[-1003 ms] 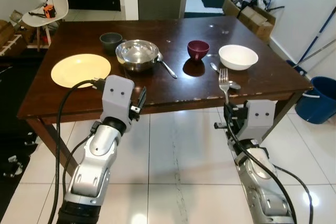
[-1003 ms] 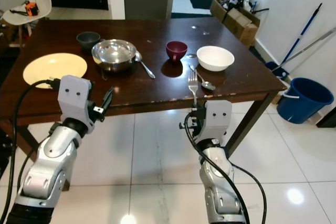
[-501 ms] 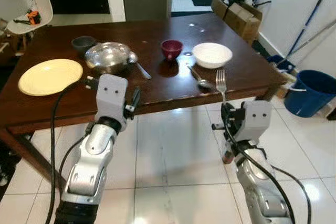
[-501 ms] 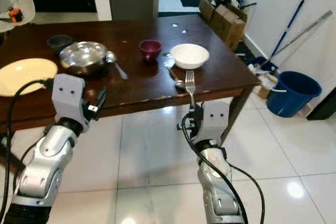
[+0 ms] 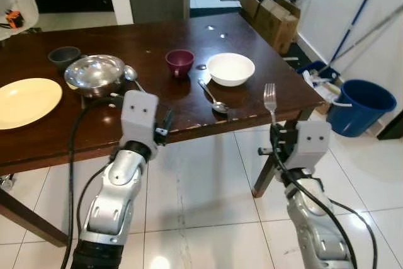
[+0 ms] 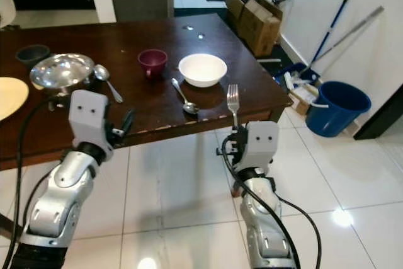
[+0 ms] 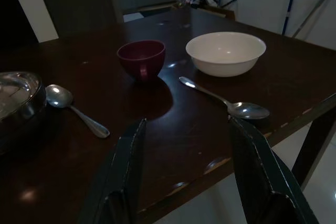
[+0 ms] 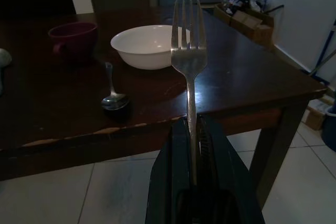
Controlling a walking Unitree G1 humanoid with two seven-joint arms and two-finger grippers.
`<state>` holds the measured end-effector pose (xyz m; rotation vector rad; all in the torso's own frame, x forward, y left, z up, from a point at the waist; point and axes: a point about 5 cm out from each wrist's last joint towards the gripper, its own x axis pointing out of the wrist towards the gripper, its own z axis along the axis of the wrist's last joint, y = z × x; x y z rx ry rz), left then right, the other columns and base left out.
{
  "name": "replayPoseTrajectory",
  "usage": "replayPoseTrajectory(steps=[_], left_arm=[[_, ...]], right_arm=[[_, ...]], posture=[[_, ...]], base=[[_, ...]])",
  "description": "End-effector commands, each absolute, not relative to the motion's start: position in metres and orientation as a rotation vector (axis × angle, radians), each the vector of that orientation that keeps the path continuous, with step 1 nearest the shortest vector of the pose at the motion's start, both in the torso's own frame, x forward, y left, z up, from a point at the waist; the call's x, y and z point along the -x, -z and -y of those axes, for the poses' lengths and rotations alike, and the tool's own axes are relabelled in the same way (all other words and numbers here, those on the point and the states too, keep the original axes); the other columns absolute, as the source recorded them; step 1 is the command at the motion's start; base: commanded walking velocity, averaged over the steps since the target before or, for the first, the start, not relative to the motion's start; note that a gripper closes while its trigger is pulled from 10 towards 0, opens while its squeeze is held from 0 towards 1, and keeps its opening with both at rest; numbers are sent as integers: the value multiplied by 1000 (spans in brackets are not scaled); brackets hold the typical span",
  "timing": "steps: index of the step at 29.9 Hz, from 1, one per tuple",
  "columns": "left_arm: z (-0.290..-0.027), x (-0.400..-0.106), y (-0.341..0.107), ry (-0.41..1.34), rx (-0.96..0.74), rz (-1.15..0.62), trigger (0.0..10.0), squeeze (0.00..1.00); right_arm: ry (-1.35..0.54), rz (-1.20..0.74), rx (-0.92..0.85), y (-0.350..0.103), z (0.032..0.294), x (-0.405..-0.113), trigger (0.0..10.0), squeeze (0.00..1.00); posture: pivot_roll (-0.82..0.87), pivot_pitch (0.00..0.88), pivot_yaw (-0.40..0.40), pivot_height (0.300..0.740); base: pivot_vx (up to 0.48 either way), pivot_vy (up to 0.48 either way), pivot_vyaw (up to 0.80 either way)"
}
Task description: Setting the table
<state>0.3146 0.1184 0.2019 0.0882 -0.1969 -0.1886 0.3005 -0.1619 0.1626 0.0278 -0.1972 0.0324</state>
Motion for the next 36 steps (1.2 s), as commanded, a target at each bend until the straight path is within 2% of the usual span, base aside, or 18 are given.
replayPoseTrajectory(steps=[1, 6, 19, 30, 36], left_arm=[[-123, -315, -196, 172, -90, 169, 10000, 0], [-123, -315, -197, 170, -87, 172, 10000, 0], [-118, -313, -199, 193, -126, 192, 10000, 0], [-116, -312, -199, 207, -145, 201, 10000, 0], [-118, -314, -197, 192, -113, 174, 10000, 0]], right_arm=[[-32, 188, -31, -160, 161, -299, 10000, 0], [-33, 187, -31, -160, 161, -299, 10000, 0], [-30, 186, -32, -159, 161, -298, 10000, 0], [-30, 186, -34, -159, 160, -298, 10000, 0], [-31, 184, -34, -158, 160, -298, 10000, 0]], posture=[[-63, 49, 56, 740], [-64, 50, 56, 740], [-64, 51, 59, 740], [-64, 51, 61, 740], [-64, 51, 60, 740]], base=[[0, 480, 0], [0, 442, 0], [0, 0, 0], [0, -473, 0], [0, 0, 0]])
